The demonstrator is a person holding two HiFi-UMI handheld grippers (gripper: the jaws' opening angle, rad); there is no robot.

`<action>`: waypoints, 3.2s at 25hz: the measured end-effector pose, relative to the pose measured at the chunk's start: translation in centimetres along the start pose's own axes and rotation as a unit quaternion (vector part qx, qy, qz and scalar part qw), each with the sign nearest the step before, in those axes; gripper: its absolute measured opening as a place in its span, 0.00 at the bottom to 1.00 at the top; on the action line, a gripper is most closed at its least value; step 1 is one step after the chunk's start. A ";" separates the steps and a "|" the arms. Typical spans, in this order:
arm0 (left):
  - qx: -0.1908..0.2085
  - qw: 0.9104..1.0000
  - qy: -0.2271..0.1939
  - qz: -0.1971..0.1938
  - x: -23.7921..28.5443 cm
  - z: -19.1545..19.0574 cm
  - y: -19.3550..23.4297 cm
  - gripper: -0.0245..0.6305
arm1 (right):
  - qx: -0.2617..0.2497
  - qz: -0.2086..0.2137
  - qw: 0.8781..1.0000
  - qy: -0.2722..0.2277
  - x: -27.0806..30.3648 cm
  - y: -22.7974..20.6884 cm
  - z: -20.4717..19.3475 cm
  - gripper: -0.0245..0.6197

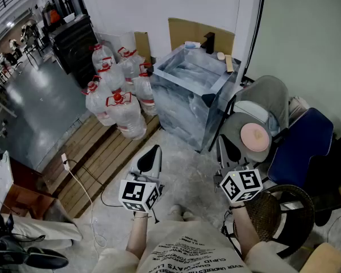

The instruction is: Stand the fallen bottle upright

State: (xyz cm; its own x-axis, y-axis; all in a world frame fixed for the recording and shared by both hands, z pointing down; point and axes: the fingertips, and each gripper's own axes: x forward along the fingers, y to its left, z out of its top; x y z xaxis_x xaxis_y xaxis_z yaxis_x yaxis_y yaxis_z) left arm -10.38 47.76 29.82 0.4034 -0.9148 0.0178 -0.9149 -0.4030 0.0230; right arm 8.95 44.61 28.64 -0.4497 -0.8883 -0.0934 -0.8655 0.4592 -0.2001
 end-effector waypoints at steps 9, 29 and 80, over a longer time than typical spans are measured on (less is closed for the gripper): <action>0.011 1.000 -0.008 0.012 1.1 -0.1 0.1 0.08 | 0.013 0.003 1.000 -0.002 0.7 -1.2 -0.2 0.04; 0.007 1.000 -0.005 -0.016 6.0 0.0 -0.2 0.42 | 0.042 -0.011 0.999 -0.006 2.3 -4.3 -0.9 0.05; -0.020 0.997 0.007 -0.078 39.3 -2.1 21.3 0.53 | 0.058 -0.086 0.995 0.012 37.4 -16.8 -5.7 0.05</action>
State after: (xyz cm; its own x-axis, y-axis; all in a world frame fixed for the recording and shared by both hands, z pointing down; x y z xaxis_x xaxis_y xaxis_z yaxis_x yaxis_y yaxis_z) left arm -13.98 3.26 33.16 0.5415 -0.8403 0.0250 -0.8396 -0.5391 0.0664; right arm 5.44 3.76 34.04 -0.3031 -0.9526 -0.0258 -0.8995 0.2950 -0.3222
